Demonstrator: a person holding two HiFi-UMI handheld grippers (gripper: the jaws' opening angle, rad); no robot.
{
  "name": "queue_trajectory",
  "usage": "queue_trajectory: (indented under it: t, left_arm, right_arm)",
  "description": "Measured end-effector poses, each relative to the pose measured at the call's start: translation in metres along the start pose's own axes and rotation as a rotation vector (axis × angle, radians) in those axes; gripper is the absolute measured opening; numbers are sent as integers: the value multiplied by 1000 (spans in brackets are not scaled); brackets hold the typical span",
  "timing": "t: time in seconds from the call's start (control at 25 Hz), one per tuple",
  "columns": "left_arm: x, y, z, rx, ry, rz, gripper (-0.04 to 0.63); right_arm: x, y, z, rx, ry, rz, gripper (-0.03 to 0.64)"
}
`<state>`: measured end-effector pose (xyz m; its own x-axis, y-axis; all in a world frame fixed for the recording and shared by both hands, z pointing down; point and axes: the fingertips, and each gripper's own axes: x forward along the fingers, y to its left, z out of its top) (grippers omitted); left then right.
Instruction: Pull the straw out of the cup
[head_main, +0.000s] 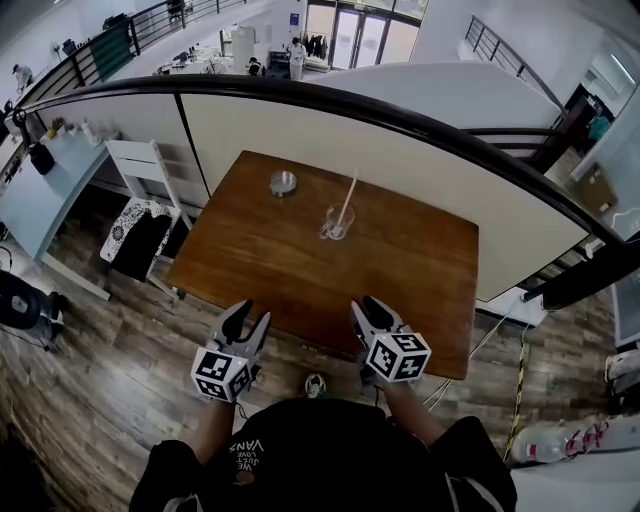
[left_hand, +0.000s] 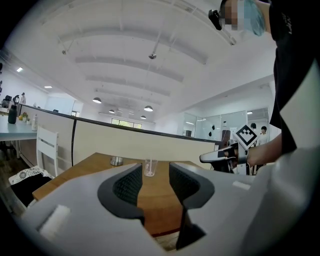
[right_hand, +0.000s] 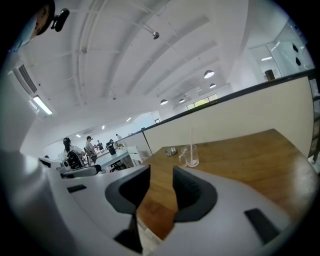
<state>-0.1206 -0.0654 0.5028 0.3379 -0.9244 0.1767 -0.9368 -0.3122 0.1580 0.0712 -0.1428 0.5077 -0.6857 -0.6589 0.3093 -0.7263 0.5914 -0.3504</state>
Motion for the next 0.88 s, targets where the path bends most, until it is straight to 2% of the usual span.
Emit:
queue_trajectory:
  t: [0.2,0.48,0.64,0.88]
  left_arm:
    - [31,-6,7,-8,-4,13,152]
    - [57,4,0,-12,34,19,152]
    - [74,17,5,-6,37,-15,152]
    - [102,45,11,13,62,-99,152]
  right_arm:
    - [16,-28,16,-8,13,16,109]
    - [44,-44,25,-1,16,31,109]
    - [64,-46,30,0,16,16,109]
    - [97,-53,44,17,-6,-62,109]
